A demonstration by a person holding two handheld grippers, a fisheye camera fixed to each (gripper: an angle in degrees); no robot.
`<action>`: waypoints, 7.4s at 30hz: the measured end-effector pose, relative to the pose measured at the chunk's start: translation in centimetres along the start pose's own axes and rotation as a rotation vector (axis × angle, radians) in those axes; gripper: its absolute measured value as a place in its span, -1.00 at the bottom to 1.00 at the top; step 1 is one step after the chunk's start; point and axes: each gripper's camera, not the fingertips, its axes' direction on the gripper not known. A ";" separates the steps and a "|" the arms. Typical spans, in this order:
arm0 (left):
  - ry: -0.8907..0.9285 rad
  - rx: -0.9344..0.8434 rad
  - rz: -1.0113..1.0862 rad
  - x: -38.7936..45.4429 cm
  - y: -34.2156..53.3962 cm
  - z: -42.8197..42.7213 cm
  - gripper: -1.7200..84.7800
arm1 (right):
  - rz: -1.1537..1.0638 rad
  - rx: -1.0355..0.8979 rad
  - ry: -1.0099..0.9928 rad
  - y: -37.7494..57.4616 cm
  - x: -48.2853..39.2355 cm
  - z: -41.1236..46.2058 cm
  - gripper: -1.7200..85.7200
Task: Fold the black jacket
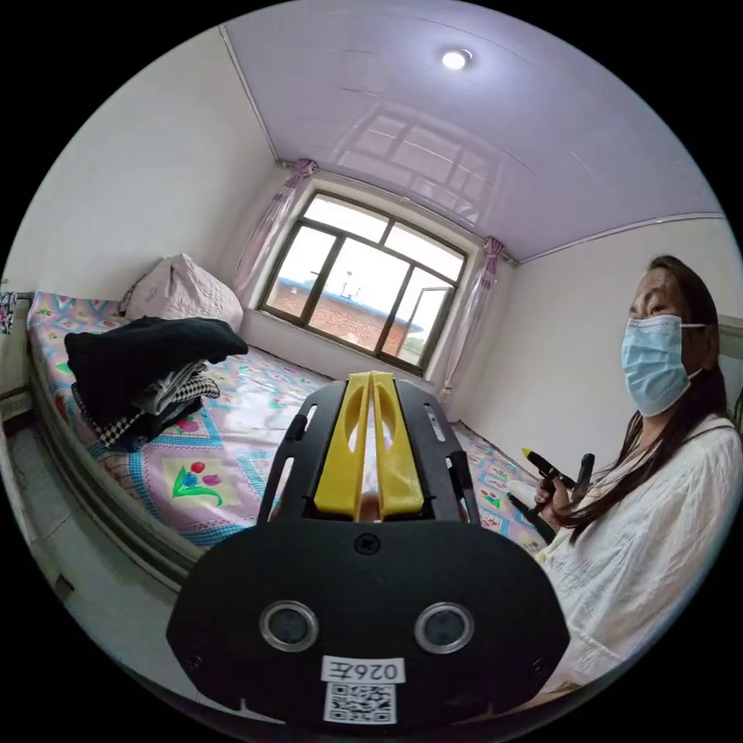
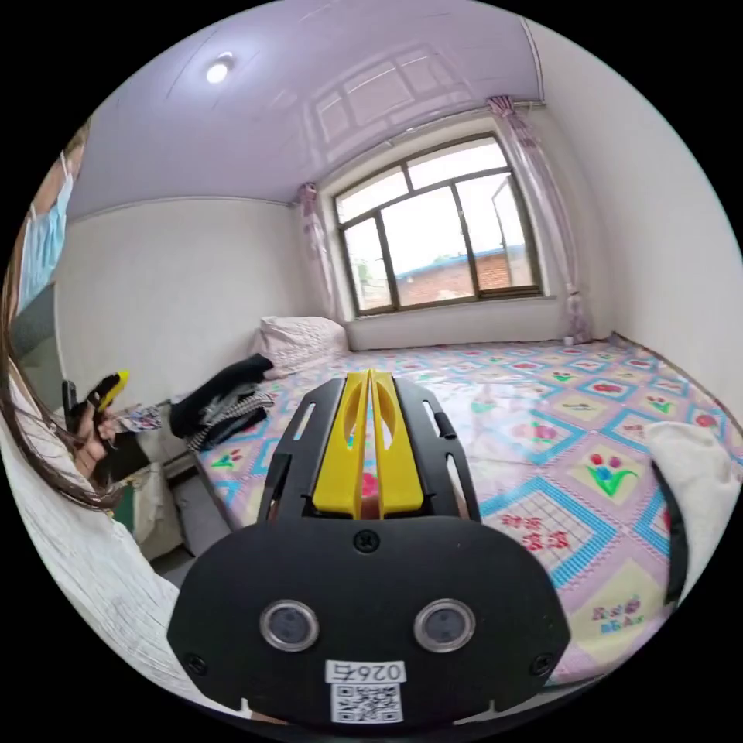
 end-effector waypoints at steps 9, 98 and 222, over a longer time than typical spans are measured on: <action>-0.057 0.075 -0.228 1.4 5.6 -5.6 -0.98 | -0.119 -0.042 -0.123 -1.6 3.7 -3.2 -0.98; 0.074 0.015 -0.259 -31.0 -16.1 -15.4 -0.93 | 0.014 -0.571 -0.750 -24.7 -11.0 49.5 -0.96; 0.230 -0.818 -0.291 -2.7 -6.2 37.4 -0.63 | 0.541 -0.412 0.334 0.4 19.8 -5.6 -0.79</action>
